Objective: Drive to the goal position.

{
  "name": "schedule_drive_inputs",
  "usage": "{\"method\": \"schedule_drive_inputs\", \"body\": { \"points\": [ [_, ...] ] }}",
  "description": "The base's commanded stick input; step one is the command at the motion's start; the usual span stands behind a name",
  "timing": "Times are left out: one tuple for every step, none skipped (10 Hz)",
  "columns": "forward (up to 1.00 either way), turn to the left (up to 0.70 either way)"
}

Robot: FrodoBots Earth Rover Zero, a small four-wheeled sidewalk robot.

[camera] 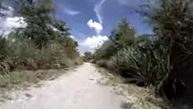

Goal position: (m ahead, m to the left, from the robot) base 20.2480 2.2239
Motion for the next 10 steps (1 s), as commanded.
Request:
{"method": "schedule_drive_inputs", "body": {
  "points": [
    [0.85, 0.0],
    [0.85, 0.0],
    [0.85, 0.0],
    [0.85, 0.0],
    [0.85, 0.0],
    [0.85, 0.0],
    [0.85, 0.0],
    [0.85, 0.0],
    [0.85, 0.0],
    [0.85, 0.0]
  ]
}}
